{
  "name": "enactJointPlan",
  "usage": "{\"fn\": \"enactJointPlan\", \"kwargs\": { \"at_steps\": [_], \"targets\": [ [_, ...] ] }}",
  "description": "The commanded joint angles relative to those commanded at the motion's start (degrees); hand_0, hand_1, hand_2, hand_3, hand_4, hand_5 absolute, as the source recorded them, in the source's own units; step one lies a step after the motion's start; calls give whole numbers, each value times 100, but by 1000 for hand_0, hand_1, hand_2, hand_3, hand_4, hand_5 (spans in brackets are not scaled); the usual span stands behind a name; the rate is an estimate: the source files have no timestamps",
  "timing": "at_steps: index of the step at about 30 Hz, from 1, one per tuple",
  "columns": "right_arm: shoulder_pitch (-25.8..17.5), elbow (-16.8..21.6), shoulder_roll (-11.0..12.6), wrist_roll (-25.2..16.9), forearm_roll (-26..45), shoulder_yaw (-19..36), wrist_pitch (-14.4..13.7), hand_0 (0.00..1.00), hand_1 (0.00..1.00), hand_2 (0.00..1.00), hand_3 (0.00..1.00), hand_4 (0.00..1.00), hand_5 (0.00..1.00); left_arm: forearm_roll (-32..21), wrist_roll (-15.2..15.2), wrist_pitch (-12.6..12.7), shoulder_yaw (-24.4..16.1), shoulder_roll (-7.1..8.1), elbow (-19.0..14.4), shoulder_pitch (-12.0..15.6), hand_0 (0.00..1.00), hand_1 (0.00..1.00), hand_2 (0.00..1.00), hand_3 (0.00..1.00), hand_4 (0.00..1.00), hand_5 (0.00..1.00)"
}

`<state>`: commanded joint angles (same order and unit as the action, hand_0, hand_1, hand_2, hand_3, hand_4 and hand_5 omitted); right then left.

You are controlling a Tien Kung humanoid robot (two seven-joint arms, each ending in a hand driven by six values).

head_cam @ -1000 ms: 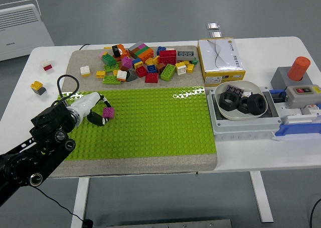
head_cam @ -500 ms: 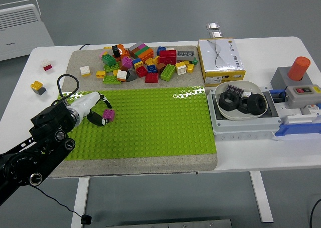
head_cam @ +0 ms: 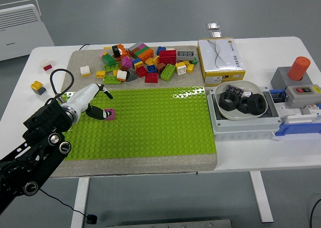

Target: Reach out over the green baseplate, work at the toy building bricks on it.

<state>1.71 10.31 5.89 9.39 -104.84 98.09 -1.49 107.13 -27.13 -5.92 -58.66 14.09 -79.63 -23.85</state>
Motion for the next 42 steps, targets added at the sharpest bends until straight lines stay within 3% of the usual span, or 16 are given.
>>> {"fn": "enactJointPlan", "kwargs": {
  "at_steps": [3, 7, 8, 10, 13, 14, 19, 20, 25, 26, 31, 32, 42],
  "targets": [
    [-18, 0, -9, -1, -13, 12, -2, 682, 756, 811, 784, 765, 930, 133, 37, 132, -112, 154, -392, 329, 998, 982, 977, 625, 809, 2],
    [-42, 0, -22, -7, -24, 57, -1, 682, 756, 811, 784, 765, 930, 554, 259, 549, -56, 420, -866, 805, 998, 982, 977, 625, 809, 2],
    [-45, 0, -22, -8, -25, 64, -1, 682, 755, 811, 783, 765, 929, 681, 358, 678, -17, 467, -901, 912, 998, 971, 953, 615, 846, 287],
    [-45, 0, -23, -9, -36, 70, -2, 682, 755, 811, 783, 765, 929, 900, 547, 908, 53, 511, -868, 1020, 998, 971, 953, 615, 846, 287],
    [-43, 0, -26, -6, -56, 70, -5, 682, 755, 811, 783, 765, 929, 1263, 884, 1305, 153, 479, -701, 1041, 998, 971, 953, 615, 846, 287],
    [-43, 0, -28, -5, -64, 72, -6, 681, 755, 812, 784, 765, 930, 1366, 976, 1432, 186, 443, -620, 1018, 998, 972, 945, 619, 805, 555],
    [-32, 0, -35, 0, -70, 60, -7, 681, 755, 812, 784, 765, 930, 1787, 1253, 1866, 331, 233, -169, 885, 998, 972, 945, 619, 805, 555],
    [-30, 0, -35, 0, -64, 52, -7, 681, 755, 811, 784, 765, 929, 1859, 1281, 1901, 346, 198, -84, 864, 998, 972, 947, 633, 780, 737],
    [-23, 0, -34, 1, -37, 24, -8, 681, 755, 811, 784, 765, 929, 1858, 1284, 1864, 412, 175, 135, 825, 998, 972, 947, 633, 780, 737],
    [-20, 0, -32, 1, -33, 20, -7, 682, 755, 811, 783, 765, 931, 1794, 1281, 1846, 429, 180, 163, 817, 998, 973, 943, 643, 773, 936],
    [1, 0, -28, 5, -17, -17, -10, 682, 755, 811, 783, 765, 931, 1484, 1291, 1800, 498, 148, 362, 748, 998, 973, 943, 643, 773, 936],
    [4, 0, -29, 6, -21, -20, -10, 682, 755, 811, 783, 766, 930, 1451, 1295, 1799, 503, 128, 416, 729, 998, 973, 947, 648, 768, 998],
    [5, 0, -30, 13, -26, -47, -16, 682, 755, 811, 783, 765, 929, 1394, 1278, 1771, 524, -23, 728, 655, 998, 974, 947, 649, 769, 998]
  ]
}}
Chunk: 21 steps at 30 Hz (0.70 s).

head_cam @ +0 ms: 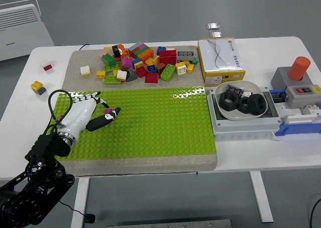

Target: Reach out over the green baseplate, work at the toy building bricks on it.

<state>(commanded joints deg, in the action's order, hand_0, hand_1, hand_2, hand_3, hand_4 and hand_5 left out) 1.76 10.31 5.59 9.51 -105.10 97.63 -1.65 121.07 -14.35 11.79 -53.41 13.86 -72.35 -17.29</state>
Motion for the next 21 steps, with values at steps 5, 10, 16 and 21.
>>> {"fn": "enactJointPlan", "kwargs": {
  "at_steps": [5, 10, 16, 21],
  "targets": [
    [0, 0, -1, -3, 15, -5, -2, 682, 755, 812, 784, 765, 929, -13, -2, -16, 0, -16, 70, -21, 998, 974, 949, 649, 767, 998],
    [10, 0, -6, -6, 19, 3, -3, 682, 755, 812, 784, 765, 930, -35, 5, -22, -2, -63, 179, -63, 998, 973, 949, 648, 771, 998],
    [19, 0, -13, -8, 6, 22, -1, 682, 755, 812, 784, 765, 931, -60, 10, -35, 7, -130, 312, -98, 998, 972, 949, 648, 773, 998],
    [24, 0, -14, -8, 7, 24, 0, 682, 755, 812, 783, 765, 931, -75, 5, -49, 20, -140, 349, -93, 998, 973, 949, 646, 774, 998]
  ]
}}
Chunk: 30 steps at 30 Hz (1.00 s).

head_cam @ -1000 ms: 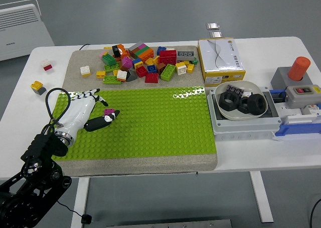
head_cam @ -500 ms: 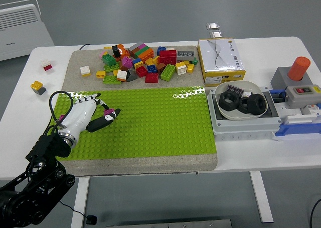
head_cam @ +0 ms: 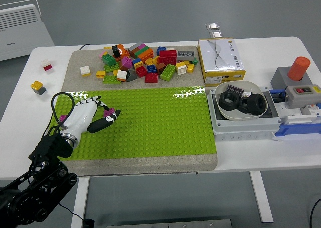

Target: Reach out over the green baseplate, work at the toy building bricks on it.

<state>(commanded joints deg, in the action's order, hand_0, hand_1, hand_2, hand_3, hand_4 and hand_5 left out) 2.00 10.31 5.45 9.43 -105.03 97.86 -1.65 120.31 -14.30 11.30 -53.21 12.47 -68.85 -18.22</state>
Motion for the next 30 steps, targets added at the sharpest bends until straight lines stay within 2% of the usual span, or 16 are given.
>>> {"fn": "enactJointPlan", "kwargs": {
  "at_steps": [30],
  "targets": [
    [-20, 0, -6, -3, -14, 34, 3, 682, 755, 811, 783, 766, 933, 29, -34, 7, 21, 11, -63, 77, 998, 972, 947, 643, 775, 998]
  ]
}}
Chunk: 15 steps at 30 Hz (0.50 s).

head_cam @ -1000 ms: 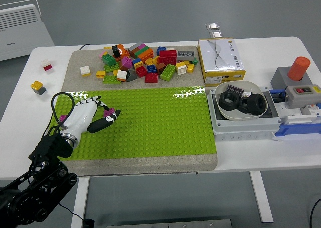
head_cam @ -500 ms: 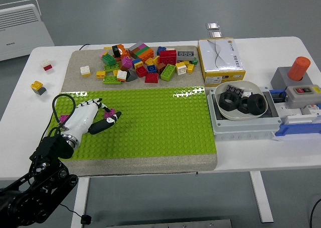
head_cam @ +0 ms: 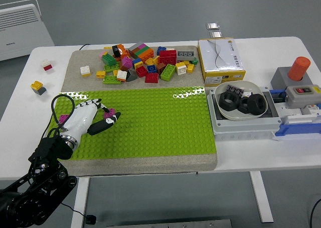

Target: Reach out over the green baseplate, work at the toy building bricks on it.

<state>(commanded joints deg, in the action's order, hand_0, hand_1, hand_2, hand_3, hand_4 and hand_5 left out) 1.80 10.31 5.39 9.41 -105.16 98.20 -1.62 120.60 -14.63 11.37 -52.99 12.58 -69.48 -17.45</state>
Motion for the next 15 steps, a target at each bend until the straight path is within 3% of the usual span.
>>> {"fn": "enactJointPlan", "kwargs": {
  "at_steps": [9, 15],
  "targets": [
    [2, 0, -8, 2, 17, -15, -1, 682, 755, 811, 783, 766, 932, 19, -3, -3, 14, -38, 136, 6, 998, 972, 947, 642, 775, 997],
    [-4, 0, -5, 3, 20, -22, -1, 682, 755, 811, 783, 766, 932, 7, 26, 42, -17, -16, 21, 7, 998, 971, 946, 642, 773, 992]
  ]
}}
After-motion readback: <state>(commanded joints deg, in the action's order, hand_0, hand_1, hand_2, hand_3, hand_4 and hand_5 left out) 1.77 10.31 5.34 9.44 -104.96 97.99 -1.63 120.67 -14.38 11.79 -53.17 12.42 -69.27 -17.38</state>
